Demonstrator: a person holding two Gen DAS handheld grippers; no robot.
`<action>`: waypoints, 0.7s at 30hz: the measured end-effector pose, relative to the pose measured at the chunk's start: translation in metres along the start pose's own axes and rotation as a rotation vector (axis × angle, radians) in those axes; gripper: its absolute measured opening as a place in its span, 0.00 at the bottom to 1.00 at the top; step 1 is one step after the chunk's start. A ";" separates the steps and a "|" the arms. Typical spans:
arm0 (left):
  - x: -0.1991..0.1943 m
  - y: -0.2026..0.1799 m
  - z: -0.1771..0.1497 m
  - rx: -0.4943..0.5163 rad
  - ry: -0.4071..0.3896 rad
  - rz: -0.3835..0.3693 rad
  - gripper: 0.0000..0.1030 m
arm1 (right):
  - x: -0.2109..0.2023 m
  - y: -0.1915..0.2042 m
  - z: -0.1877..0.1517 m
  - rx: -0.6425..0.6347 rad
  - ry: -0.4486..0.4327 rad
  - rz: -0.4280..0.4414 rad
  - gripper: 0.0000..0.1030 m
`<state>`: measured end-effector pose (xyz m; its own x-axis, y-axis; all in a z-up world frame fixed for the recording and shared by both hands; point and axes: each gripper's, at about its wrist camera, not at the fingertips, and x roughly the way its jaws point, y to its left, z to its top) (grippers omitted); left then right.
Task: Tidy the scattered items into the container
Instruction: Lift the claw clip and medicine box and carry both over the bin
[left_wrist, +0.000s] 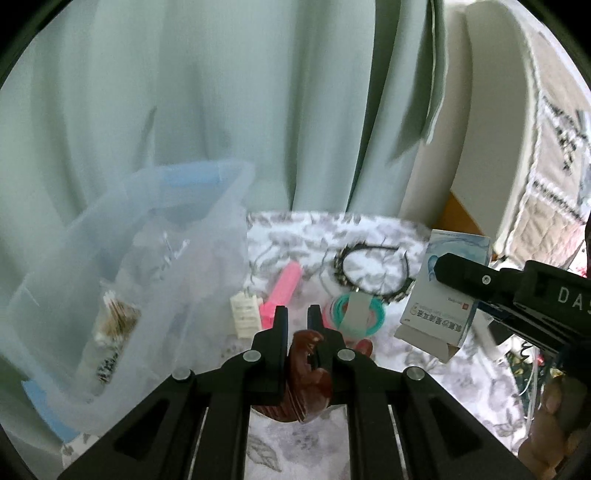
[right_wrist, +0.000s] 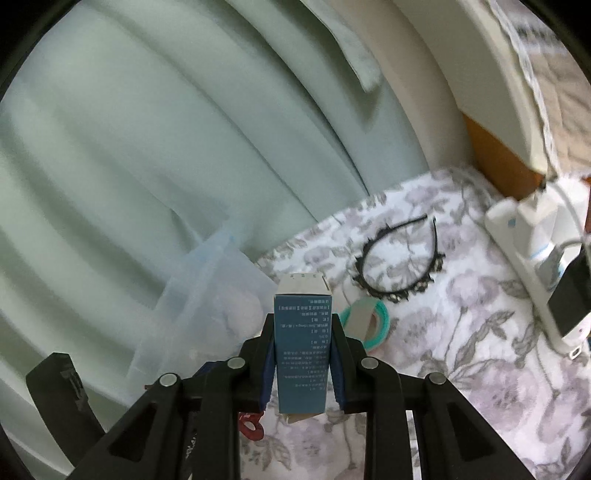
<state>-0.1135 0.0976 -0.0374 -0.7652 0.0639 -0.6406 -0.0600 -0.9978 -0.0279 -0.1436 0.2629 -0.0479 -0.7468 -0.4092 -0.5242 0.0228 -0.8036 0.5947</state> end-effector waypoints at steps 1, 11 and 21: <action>-0.008 0.000 0.002 0.002 -0.016 -0.003 0.10 | -0.005 0.005 0.001 -0.009 -0.011 0.004 0.27; -0.065 0.015 0.019 -0.025 -0.141 -0.016 0.10 | -0.053 0.057 0.006 -0.085 -0.107 0.039 0.27; -0.108 0.041 0.022 -0.065 -0.224 -0.018 0.10 | -0.081 0.111 0.001 -0.177 -0.153 0.061 0.27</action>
<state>-0.0478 0.0504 0.0473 -0.8881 0.0768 -0.4532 -0.0390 -0.9950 -0.0921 -0.0812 0.2070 0.0608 -0.8319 -0.4004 -0.3843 0.1773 -0.8479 0.4996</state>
